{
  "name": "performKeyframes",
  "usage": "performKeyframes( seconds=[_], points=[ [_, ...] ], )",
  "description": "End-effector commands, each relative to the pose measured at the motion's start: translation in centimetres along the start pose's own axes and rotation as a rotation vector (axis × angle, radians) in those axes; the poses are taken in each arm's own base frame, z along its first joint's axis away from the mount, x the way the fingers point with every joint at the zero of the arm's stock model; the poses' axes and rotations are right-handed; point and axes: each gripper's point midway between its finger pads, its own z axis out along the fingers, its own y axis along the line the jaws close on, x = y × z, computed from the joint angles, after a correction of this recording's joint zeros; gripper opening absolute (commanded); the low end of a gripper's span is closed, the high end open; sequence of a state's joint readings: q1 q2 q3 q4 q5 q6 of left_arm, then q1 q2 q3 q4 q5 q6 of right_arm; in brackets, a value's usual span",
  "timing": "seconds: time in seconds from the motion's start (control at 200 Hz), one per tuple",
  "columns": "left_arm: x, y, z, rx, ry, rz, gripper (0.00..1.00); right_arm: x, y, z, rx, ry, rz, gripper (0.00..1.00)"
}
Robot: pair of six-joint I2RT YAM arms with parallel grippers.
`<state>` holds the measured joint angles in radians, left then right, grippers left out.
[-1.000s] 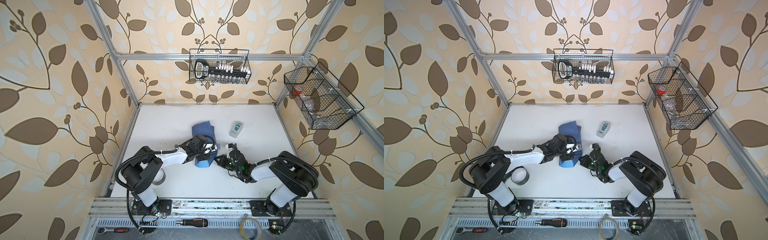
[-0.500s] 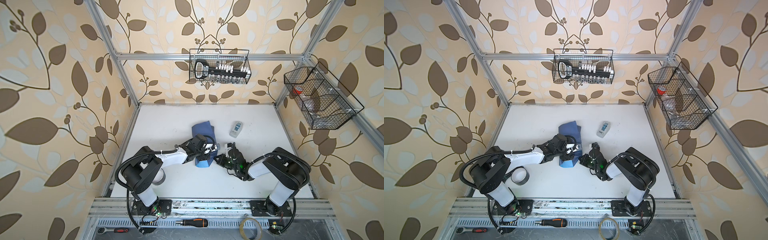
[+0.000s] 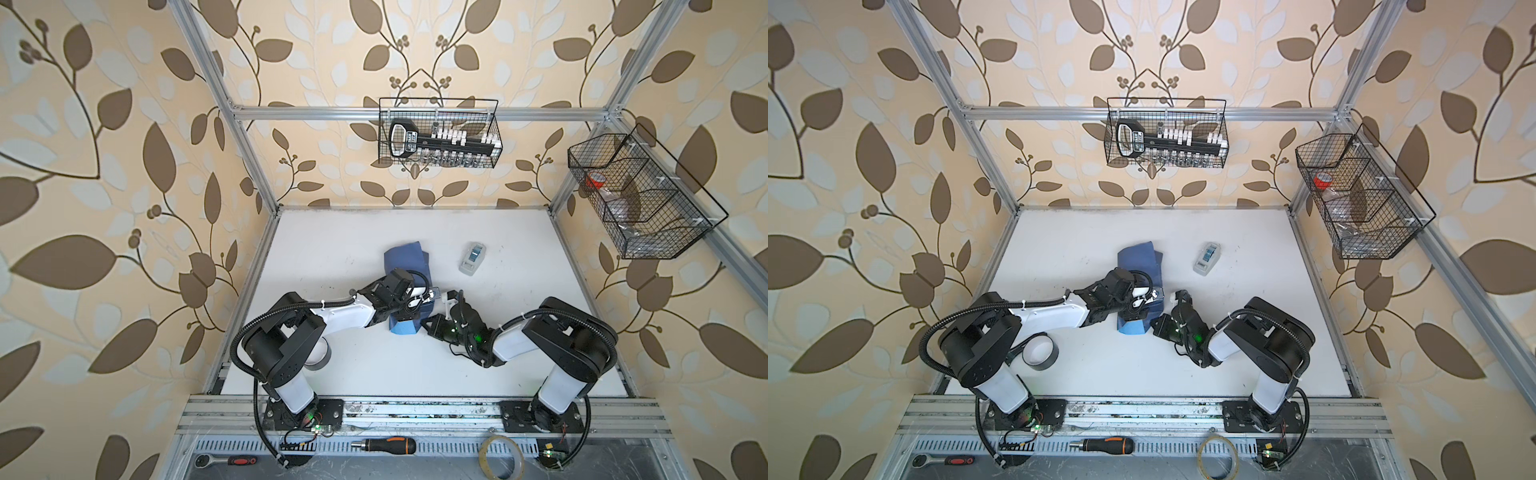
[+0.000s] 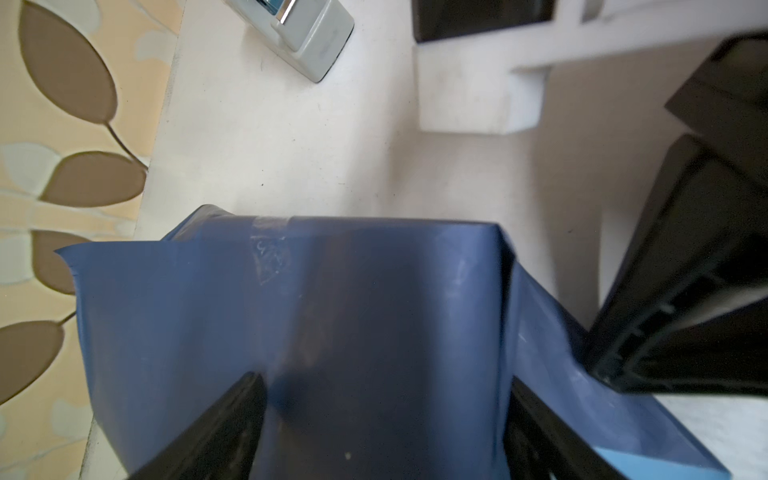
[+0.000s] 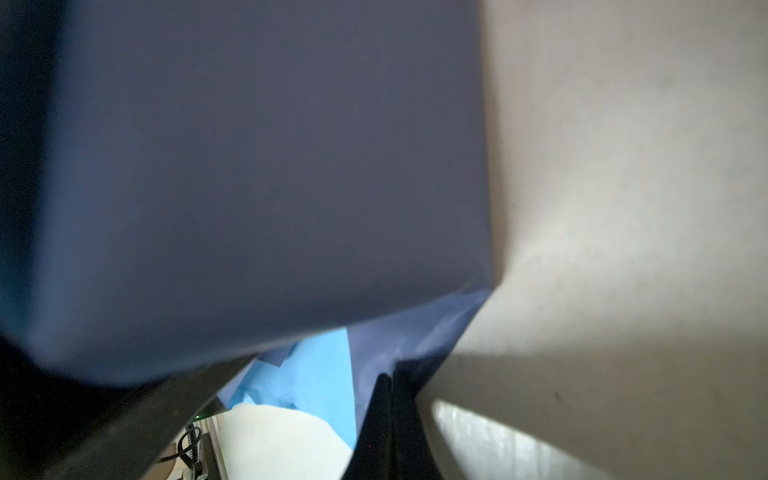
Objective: Wrap the gift box in paper
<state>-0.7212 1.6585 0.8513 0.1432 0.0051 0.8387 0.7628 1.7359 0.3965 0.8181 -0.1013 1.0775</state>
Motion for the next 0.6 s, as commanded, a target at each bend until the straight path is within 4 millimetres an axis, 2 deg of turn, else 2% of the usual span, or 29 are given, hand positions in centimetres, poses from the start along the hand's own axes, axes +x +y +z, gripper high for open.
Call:
performKeyframes(
  seconds=[0.0,0.14,0.25,0.595],
  points=[
    [2.4,-1.9,0.5,0.068,0.094,0.020,0.87,1.7,-2.1,-1.1,0.072,0.057,0.023,0.00],
    [2.5,-1.9,0.5,0.070,0.096,0.021,0.87,-0.6,0.1,-2.1,0.025,-0.003,-0.005,0.00],
    [2.5,-1.9,0.5,0.071,0.096,0.020,0.87,-1.7,1.1,-2.1,0.010,-0.022,-0.016,0.00],
    [2.4,-1.9,0.5,0.071,0.094,0.018,0.87,-3.1,-0.1,0.2,0.030,-0.029,0.002,0.00]
  ],
)
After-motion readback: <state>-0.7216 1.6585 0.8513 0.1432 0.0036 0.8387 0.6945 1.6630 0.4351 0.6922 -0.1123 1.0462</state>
